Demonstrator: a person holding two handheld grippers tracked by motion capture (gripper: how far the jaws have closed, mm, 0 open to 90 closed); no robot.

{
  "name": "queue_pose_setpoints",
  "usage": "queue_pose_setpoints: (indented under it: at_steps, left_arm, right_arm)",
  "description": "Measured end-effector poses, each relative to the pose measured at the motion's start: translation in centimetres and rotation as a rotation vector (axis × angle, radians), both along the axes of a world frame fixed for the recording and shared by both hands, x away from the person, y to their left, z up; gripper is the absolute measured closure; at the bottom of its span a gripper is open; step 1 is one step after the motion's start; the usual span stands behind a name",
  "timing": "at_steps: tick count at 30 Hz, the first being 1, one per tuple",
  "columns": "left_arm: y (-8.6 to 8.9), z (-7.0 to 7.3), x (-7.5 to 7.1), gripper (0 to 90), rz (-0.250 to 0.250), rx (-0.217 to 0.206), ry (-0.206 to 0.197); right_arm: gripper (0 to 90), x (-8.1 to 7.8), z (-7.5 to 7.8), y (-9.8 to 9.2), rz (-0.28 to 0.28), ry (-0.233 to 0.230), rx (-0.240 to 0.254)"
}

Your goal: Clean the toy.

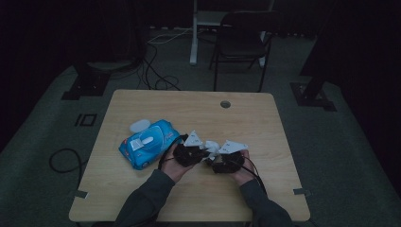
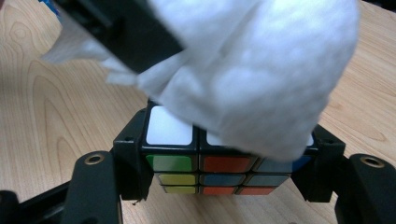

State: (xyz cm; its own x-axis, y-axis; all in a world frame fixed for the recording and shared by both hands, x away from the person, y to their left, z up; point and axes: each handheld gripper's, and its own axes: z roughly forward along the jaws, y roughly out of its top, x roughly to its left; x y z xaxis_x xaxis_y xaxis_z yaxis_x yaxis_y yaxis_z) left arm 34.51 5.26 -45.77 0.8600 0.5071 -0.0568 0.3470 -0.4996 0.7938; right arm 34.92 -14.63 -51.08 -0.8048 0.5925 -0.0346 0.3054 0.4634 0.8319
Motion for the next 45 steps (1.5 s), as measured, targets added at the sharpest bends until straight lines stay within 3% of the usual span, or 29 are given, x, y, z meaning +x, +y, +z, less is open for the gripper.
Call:
queue_pose_setpoints:
  at_steps: [17,25,39,45]
  left_arm:
    - [-0.5,-0.2,-0.2,88.6,-0.034,0.009,0.009]
    - [-0.4,0.1,0.9,88.6,-0.006,0.01,-0.001]
    - [0.5,0.4,2.6,88.6,0.095,0.002,-0.017]
    - [0.3,0.4,2.7,88.6,0.092,0.012,-0.017]
  right_arm:
    - [34.6,0.0,-0.1,0.0,-0.006,-0.008,-0.015]
    - [34.6,-0.3,0.0,0.4,0.026,-0.01,-0.017]
    - [34.7,-0.7,0.2,0.6,0.076,-0.011,-0.003]
    - [34.7,-0.7,0.1,0.7,0.08,-0.01,-0.007]
